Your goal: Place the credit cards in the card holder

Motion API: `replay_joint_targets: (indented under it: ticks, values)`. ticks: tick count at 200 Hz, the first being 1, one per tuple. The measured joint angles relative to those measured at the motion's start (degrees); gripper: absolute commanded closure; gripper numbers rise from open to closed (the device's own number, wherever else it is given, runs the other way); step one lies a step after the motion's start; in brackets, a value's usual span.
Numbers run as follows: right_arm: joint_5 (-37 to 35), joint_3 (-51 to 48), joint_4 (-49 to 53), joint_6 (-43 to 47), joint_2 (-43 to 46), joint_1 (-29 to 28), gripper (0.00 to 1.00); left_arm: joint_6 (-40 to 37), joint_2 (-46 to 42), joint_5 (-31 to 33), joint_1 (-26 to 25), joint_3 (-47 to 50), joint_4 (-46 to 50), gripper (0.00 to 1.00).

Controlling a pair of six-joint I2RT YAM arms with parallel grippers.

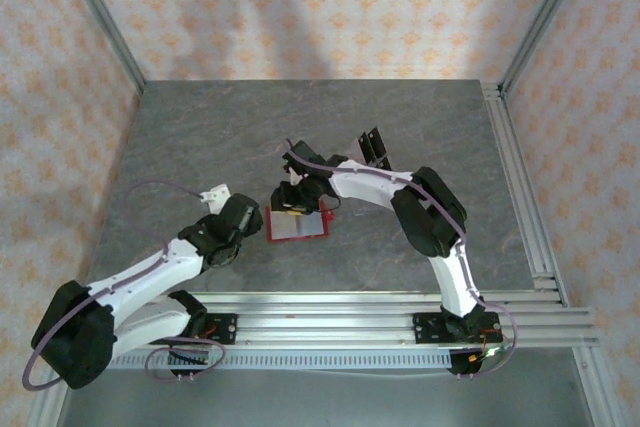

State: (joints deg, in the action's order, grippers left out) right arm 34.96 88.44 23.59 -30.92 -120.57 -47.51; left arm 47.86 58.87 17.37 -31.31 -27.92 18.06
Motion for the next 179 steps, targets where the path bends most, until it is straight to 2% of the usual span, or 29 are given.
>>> replay_joint_targets:
  ticks: [35,66,114,148,179]
  values:
    - [1.25,5.25,0.68,-0.20,-3.54,-0.90,0.54,0.00,-4.04,0.72,0.70,0.00,2.47,0.25]
    - [2.19,9.09,2.95,0.31,-6.38,-0.92,0.54,-0.66,-4.24,0.87,0.72,-0.15,3.98,0.25]
    - [1.62,9.99,6.45,1.70,-2.75,2.60,0.54,-3.02,-1.92,0.00,0.72,-1.29,4.33,0.25]
    - [-3.02,10.40,10.75,5.66,5.51,10.16,0.55,-6.32,6.21,-3.91,0.72,-5.16,2.27,0.26]
    - [-12.72,16.26,19.54,13.29,6.69,14.60,0.57,-9.09,14.91,-6.43,0.11,-10.34,-0.35,0.26]
